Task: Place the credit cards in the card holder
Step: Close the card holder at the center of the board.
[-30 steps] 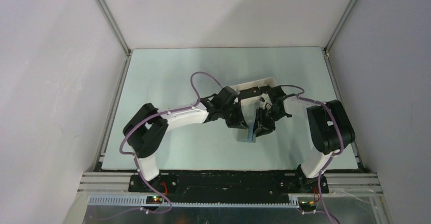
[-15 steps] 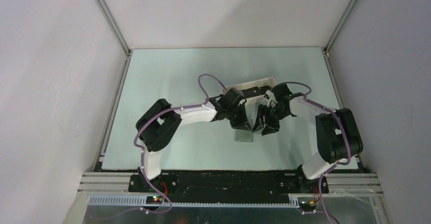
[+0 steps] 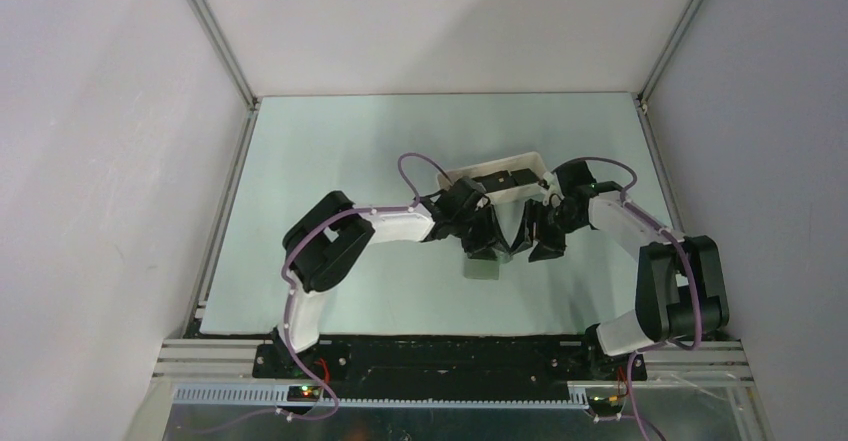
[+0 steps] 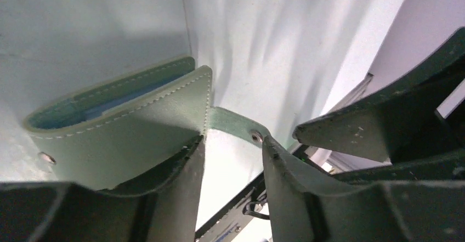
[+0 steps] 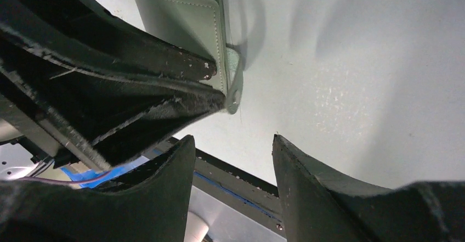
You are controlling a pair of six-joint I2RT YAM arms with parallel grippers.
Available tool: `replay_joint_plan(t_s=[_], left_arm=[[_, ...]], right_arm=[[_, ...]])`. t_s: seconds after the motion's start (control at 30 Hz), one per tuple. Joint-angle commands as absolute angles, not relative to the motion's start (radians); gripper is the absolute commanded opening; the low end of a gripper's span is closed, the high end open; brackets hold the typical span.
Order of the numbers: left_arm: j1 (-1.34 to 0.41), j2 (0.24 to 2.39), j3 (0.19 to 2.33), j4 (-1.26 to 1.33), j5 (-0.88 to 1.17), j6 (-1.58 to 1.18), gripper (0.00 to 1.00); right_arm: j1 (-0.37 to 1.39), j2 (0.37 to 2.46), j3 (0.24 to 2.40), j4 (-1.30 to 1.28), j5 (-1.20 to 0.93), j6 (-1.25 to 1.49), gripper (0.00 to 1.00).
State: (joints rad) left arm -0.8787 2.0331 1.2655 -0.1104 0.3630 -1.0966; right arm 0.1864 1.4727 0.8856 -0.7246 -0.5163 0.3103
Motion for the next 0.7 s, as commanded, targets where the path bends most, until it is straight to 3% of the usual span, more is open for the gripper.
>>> replay_joint_plan(t_s=[0.0, 0.37, 0.47, 0.53, 0.67], left_arm=[[-0.881, 1.945, 1.214, 0.007, 0.383, -1.121, 0.53], [-0.856, 1.718, 1.026, 0.011, 0.296, -1.070, 0.56], [-0.854, 1.699, 1.023, -0.108, 0.239, -1.006, 0.54], [-0.853, 1.722, 1.028, -0.125, 0.249, -0.998, 0.51], [-0.853, 1.793, 1.062, -0.127, 0.273, -0.985, 0.30]], right_arm=[[0.174, 1.473, 0.900, -0.709, -0.548, 0.297, 0.59], [0.159, 1.532, 0.906, -0.649, -0.626, 0.325, 0.54], [0.162, 1.561, 0.922, -0.654, -0.617, 0.314, 0.51], [0.167, 1.586, 0.941, -0.659, -0.612, 0.309, 0.50], [0.183, 1.636, 0.983, -0.676, -0.605, 0.298, 0.47]])
